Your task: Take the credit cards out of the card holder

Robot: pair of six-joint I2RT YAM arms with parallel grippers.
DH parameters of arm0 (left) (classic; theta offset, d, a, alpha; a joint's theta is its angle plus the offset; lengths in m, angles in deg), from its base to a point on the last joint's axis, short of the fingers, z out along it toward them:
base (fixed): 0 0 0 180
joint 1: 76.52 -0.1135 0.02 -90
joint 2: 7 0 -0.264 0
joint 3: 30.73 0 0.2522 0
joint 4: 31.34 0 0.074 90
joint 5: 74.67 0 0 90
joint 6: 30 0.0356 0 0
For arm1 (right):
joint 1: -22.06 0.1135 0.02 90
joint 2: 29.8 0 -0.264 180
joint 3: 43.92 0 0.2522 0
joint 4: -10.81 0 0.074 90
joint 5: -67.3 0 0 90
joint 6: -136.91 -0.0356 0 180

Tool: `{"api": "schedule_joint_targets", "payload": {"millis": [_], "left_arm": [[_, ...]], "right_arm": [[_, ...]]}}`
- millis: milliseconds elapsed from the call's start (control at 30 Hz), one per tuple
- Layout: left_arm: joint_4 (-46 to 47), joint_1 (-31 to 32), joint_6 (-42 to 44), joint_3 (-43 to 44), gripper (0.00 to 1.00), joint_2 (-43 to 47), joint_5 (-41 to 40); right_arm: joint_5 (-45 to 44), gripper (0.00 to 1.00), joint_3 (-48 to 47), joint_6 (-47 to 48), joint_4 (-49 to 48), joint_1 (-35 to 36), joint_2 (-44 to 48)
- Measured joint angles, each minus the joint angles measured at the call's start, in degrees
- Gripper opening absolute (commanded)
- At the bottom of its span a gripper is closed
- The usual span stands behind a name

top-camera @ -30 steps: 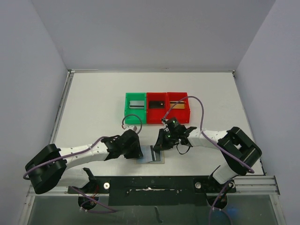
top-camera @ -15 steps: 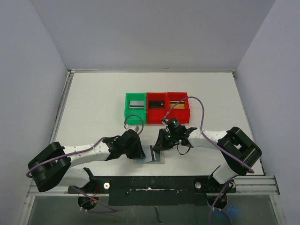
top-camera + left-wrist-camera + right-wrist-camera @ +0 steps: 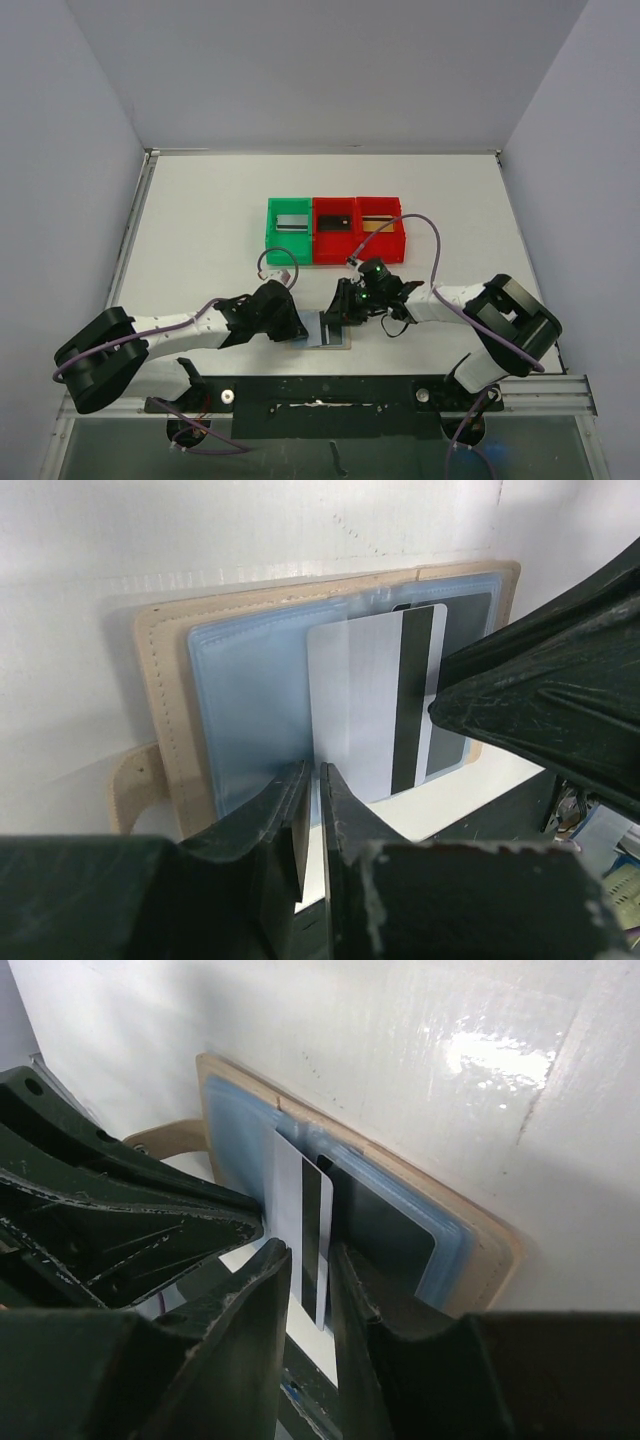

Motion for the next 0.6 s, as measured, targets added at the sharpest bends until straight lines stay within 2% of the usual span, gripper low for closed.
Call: {"api": "schedule_joint_targets", "payload": {"millis": [300,400,600], "left_arm": [[0.2,0.0,-0.17,0.02,0.09,-0.33,-0.02],[0.2,0.0,-0.2,0.02,0.09,-0.33,-0.04],[0.17,0.0,-0.35,0.02,0.09,-0.33,-0.11]], "right_arm": [[1.11,0.22,2.34,-2.95,-6.62,1.49,-0.98],[1.36,0.17,3.39,-3.85,-8.98,1.46,-1.07],[1.33,0.0,3.69,-4.83,-9.86,1.46,-1.2]]}}
